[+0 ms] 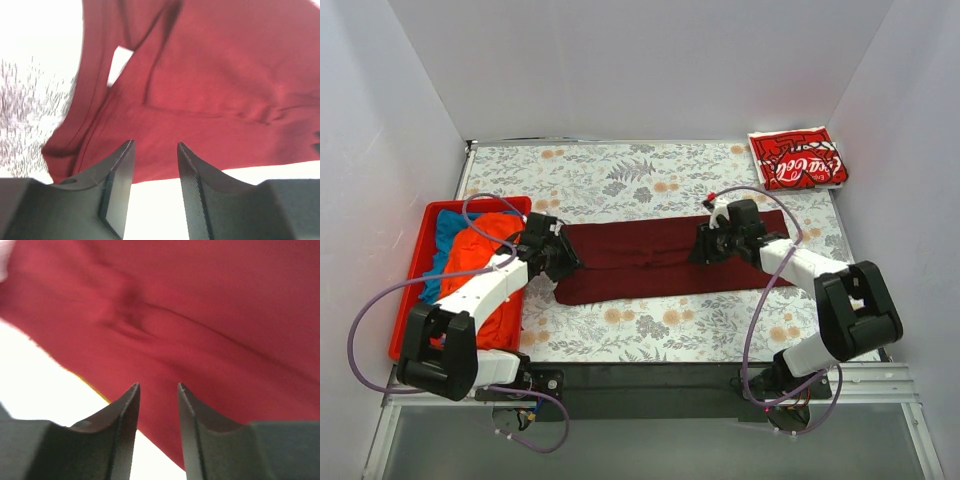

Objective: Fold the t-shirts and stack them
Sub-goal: Fold the tshirt

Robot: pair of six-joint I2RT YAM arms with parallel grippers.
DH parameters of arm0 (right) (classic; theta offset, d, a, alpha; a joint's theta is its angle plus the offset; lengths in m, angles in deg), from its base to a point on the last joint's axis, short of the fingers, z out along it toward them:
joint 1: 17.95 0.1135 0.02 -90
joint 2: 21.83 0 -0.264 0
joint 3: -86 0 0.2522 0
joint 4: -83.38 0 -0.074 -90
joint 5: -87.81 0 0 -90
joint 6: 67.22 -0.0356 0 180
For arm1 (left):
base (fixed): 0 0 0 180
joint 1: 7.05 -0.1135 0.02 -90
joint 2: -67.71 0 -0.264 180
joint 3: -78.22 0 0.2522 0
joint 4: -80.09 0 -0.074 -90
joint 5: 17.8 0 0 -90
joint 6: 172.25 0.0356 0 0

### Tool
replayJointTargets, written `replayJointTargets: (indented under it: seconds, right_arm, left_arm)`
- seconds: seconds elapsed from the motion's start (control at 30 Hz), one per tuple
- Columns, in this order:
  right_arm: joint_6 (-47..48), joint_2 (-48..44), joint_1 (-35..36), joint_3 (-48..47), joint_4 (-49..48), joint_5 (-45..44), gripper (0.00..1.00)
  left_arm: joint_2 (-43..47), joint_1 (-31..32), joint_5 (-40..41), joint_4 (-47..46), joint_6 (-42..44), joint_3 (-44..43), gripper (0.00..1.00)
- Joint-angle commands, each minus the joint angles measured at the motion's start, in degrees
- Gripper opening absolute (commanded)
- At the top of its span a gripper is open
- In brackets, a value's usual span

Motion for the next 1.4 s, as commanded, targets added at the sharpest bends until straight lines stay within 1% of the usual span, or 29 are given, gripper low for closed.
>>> replayJointTargets:
  seconds: [0.0,0.07,0.1,0.13,0.23,0.27,0.33,0.37,0.47,0.5,0.53,0.57,0.6,0.63,0.67,0.7,0.73,0.77,0.8,0.83,0.9,0.93,0.97,1.0,1.03,1.07,1.13,1.23,1.37]
  right_arm:
    - [1.07,-5.34,-3.31,3.43,5.43,-13.27,0.44]
    - [0.99,-6.92,-4.45,4.4,7.45,-16.69,0.46]
    - [0.99,-7.02,-4.63,5.1,7.98,-17.49,0.49]
    - [0.81,-6.84,-4.63,5.46,9.12,-18.46,0.5]
    - [0.63,-5.36,-4.63,6.51,10.79,-17.33,0.52]
    - [0.55,-4.91,-4.72,6.86,10.97,-16.89,0.52]
    - [0.2,-4.04,-4.63,7.65,11.32,-16.45,0.53]
    - [0.28,-3.68,-4.55,7.92,11.85,-16.27,0.53]
    - [0.72,-1.75,-4.11,8.18,14.56,-15.13,0.54]
    - [0.81,-0.7,-3.06,8.36,16.14,-14.0,0.54]
    - [0.72,-0.25,-2.27,8.53,16.16,-13.55,0.54]
    - [0.46,-0.08,-1.3,8.88,16.86,-13.11,0.54]
    - [-0.06,-0.16,0.88,9.41,18.08,-12.59,0.54]
    - [-1.46,-0.95,2.12,9.85,18.44,-11.97,0.54]
    - [-2.61,-1.65,3.53,11.16,18.79,-10.75,0.53]
    - [-3.75,-2.35,6.67,11.69,19.15,-10.39,0.53]
    - [-4.89,-3.93,8.36,12.05,19.32,-10.21,0.53]
    - [-7.77,-4.46,10.2,12.23,19.24,-9.51,0.53]
    - [-8.93,-4.99,14.14,11.88,19.15,-9.16,0.53]
    - [-10.16,-5.0,16.18,11.18,18.45,-8.2,0.53]
    - [-12.02,-4.39,21.18,8.03,16.53,-5.83,0.53]
    - [-12.37,-3.42,22.34,6.88,15.47,-4.59,0.53]
    - [-12.55,-2.89,23.31,5.65,14.41,-3.54,0.53]
    - [-12.11,-2.63,24.54,3.02,14.49,-3.53,0.53]
    - [-11.85,-2.54,24.63,2.22,14.66,-3.7,0.52]
    - [-11.5,-2.88,24.64,1.51,15.45,-4.57,0.52]
    - [-9.74,-4.37,24.55,-0.07,16.94,-8.34,0.52]
    - [-7.11,-6.39,24.55,-0.61,19.32,-10.55,0.52]
    - [-5.61,-7.98,24.55,0.88,20.2,-9.94,0.51]
  left_arm:
    - [1.01,1.15,3.81,1.66,-4.54,2.26,0.37]
    - [-1.88,1.32,5.14,2.27,-6.11,3.05,0.33]
    - [-3.12,1.32,6.19,2.63,-6.73,3.14,0.31]
    - [-4.52,1.32,7.94,2.72,-7.35,3.32,0.27]
    - [-11.72,1.32,8.48,1.93,-8.93,2.53,0.24]
    - [-15.31,1.32,8.92,2.01,-8.67,0.88,0.23]
    - [-19.19,1.32,10.49,2.54,-8.15,-0.98,0.23]
    - [-22.87,1.24,12.59,3.06,-7.53,-3.51,0.23]
    - [-28.24,1.15,16.99,5.35,-6.74,-8.61,0.23]
    - [-31.31,1.15,19.53,6.49,-6.04,-12.81,0.23]
    - [-33.25,1.06,19.56,7.02,-5.42,-15.11,0.23]
    - [-35.01,1.06,22.08,7.72,-4.64,-17.48,0.23]
    - [-36.86,0.97,24.19,8.68,-3.93,-20.81,0.25]
    - [-41.49,0.8,25.96,11.3,-2.71,-26.94,0.25]
    - [-43.54,0.54,27.28,12.37,-2.0,-30.57,0.26]
    - [-45.91,0.27,29.64,13.6,-1.21,-33.82,0.26]
    - [-49.76,-0.43,30.36,15.27,0.37,-40.73,0.27]
    - [-51.89,-0.61,30.89,15.81,1.51,-44.02,0.28]
    - [-53.65,-0.78,32.46,16.77,2.57,-47.36,0.28]
    - [-57.49,-1.13,33.61,17.22,4.32,-54.96,0.3]
    - [-61.21,-1.4,34.32,18.53,5.91,-62.9,0.32]
    - [-63.05,-1.4,34.76,19.76,6.96,-66.34,0.33]
    - [-65.07,-1.4,34.68,19.94,8.63,-72.38,0.36]
    - [-65.44,-1.4,34.41,19.77,9.77,-74.18,0.39]
    - [-65.36,-1.4,34.5,18.46,10.57,-75.33,0.4]
    - [-64.75,-1.4,34.76,17.49,11.27,-75.51,0.44]
    - [-60.36,-1.4,34.59,13.63,12.42,-72.54,0.49]
    - [-52.28,-1.14,32.74,9.59,12.08,-65.43,0.52]
    - [-45.24,0.88,29.76,11.41,7.34,-59.44,0.52]
